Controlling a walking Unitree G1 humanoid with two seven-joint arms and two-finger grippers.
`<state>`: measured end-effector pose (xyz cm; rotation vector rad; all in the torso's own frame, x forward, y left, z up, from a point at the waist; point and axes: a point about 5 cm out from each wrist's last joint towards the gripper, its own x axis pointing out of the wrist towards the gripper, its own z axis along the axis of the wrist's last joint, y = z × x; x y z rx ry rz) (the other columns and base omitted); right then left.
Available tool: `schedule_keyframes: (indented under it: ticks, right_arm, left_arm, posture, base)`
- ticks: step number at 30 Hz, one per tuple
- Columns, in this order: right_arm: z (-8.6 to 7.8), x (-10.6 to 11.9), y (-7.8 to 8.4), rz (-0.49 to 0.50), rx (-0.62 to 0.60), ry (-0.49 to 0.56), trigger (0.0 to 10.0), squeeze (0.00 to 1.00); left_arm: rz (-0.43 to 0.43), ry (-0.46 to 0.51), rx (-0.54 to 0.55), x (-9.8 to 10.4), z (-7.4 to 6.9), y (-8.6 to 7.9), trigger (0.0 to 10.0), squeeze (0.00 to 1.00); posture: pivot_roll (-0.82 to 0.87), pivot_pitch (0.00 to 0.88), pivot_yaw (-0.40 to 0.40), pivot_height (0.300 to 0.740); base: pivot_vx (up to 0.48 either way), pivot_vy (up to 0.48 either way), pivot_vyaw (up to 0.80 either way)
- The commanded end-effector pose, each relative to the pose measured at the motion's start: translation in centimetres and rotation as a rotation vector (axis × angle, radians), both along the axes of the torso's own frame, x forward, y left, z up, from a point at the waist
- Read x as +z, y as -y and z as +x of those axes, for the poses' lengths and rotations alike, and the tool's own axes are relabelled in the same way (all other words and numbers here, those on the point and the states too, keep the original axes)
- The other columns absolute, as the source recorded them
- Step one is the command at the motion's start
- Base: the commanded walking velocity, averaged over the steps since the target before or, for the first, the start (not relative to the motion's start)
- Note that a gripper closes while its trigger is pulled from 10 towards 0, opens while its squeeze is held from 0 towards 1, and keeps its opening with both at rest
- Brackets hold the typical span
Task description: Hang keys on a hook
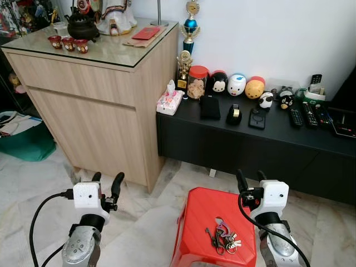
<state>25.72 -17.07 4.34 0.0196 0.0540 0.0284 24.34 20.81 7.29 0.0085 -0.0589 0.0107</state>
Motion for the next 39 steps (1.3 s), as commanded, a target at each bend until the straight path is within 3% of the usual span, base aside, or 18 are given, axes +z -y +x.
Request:
schedule_keyframes:
  ticks: [1,15,39]
  right_arm:
    - [0.1,0.1,0.5,-0.019,-0.015,-0.023,10.0,0.0]
    - [0.0,-0.1,1.1,-0.031,-0.015,-0.051,10.0,0.0]
    - [-0.7,-1.5,1.7,-0.022,0.004,-0.114,10.0,0.0]
  left_arm:
    - [0.008,0.007,-0.009,0.4,0.2,0.1,10.0,0.0]
    - [0.0,0.006,0.008,0.6,0.5,0.3,10.0,0.0]
    - [0.001,0.007,0.0,0.9,1.0,0.5,10.0,0.0]
  posture:
    - [0.02,0.0,-0.063,0.706]
    - [0.03,0.0,-0.083,0.616]
    - [0.03,0.0,-0.077,0.616]
  base:
    - [0.0,0.0,0.0]
    - [0.0,0.0,0.0]
    - [0.0,0.0,0.0]
